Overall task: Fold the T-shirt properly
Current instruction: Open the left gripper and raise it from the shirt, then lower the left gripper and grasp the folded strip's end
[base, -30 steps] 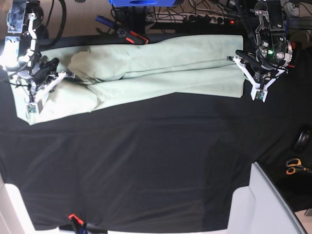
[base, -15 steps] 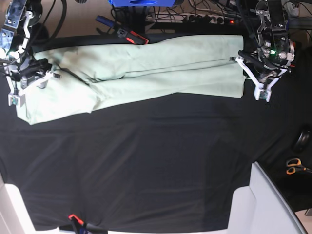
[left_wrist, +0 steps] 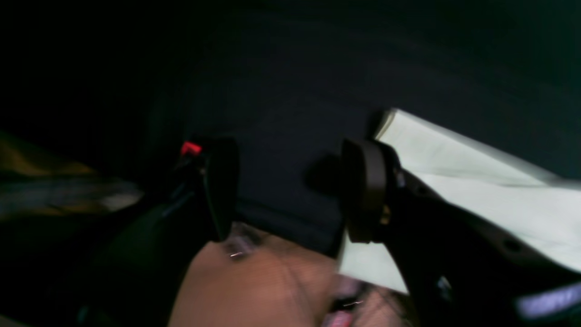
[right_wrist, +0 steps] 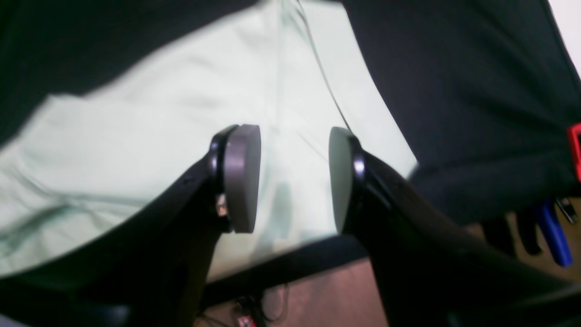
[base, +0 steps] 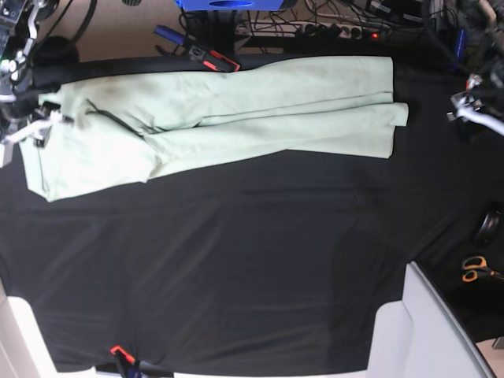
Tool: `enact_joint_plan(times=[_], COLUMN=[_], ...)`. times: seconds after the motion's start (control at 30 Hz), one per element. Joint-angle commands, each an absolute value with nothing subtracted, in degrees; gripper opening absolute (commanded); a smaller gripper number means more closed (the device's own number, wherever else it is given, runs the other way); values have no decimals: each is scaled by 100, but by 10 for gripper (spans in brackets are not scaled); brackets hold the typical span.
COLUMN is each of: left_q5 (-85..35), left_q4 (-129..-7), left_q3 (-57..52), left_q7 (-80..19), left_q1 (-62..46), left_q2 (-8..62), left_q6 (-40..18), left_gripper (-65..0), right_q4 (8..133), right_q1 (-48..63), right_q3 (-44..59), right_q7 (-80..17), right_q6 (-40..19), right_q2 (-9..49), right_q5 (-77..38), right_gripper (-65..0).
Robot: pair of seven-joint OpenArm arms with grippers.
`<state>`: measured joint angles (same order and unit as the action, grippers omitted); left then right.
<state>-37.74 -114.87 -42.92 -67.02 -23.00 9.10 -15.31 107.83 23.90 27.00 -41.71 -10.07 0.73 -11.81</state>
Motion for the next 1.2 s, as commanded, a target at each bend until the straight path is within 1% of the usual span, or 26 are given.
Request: enact_joint_plan(times=[0.0, 0.07, 0.13, 0.2, 0.3, 0.33, 0.4, 0.43, 0.5, 0.53, 0.57, 0.67, 0.7, 0.8, 0.9, 1.0, 1.1, 1.17], left_q5=[-4171, -4857, -5244, -5226, -5226, -5235, -5244, -5244, -5244, -5244, -5235, -5226, -5218, -5209, -5200, -4822, -4462, -4462], left_q4=[-11591, -11591, -11538, -11442, -11055, -10862, -10510, -10352, -10114, -10035, -9930, -9385, -9156, -8347, -7820, -7618, -7556, -7547], left_q3=[-4374, -4391, -4391, -4382, -4374, -4374, -4251, -4171, -4101, -4101, -4127, -4127, -4119, -4136, -4101, -4101, -3978, -3767], left_q7=[-6624, -6624, -6624, -6624, -6607, -6607, -6589, -6589, -6580, -6580, -6580, -6580, -6580, -6571, -6229, -6044, -6044, -5965], left_q1=[-2378, -2457, -2484, -2563, -2580, -2563, -2527, -2519, -2448, -2431, -2404, -2325, -2229, -2070, -1965, -1851, -1710, -1684], left_q2=[1007, 1130, 1130, 1086, 963, 954, 954, 980, 980, 980, 963, 963, 963, 971, 1007, 971, 857, 831], left_q6=[-1569, -1569, -1569, -1569, -1569, -1578, -1640, -1798, -2396, -2695, -3020, -3925, -4000, -4000, -4000, -4000, -4000, -4000], left_gripper=[-292, -297, -299, -296, -286, -260, -166, -123, -45, -15, 0, 0, 0, 0, 0, 0, 0, 0], right_q4=[10905, 10914, 10923, 10914, 10897, 10897, 10897, 10897, 10888, 10888, 10879, 10774, 10703, 10484, 10325, 10176, 10018, 9991], right_q1=[2343, 2343, 2343, 2352, 2404, 2404, 2404, 2413, 2422, 2422, 2422, 2431, 2431, 2422, 2404, 2413, 2404, 2396], right_q3=[2721, 2738, 2730, 2738, 2721, 2712, 2712, 2712, 2712, 2712, 2712, 2712, 2712, 2712, 2712, 2712, 2703, 2703], right_q7=[-3916, -3908, -3908, -3908, -3908, -3908, -3908, -3908, -3899, -3890, -3890, -3881, -3881, -3864, -3785, -3556, -3512, -3512], right_q6=[-1253, -1657, -1947, -2088, -2149, -2158, -2158, -2158, -2158, -2158, -2158, -2167, -2167, -2167, -2237, -2484, -2501, -2501], right_q2=[110, 110, 110, 110, 110, 110, 110, 110, 110, 110, 110, 119, 136, 154, 154, 154, 154, 154], right_q5=[-1262, -1262, -1253, -1244, -1244, -1244, -1244, -1244, -1244, -1244, -1235, -1235, -1235, -1235, -1235, -1235, -1226, -1226], right_gripper=[-411, -412, -412, -412, -412, -412, -412, -412, -412, -412, -412, -412, -412, -412, -412, -412, -412, -412])
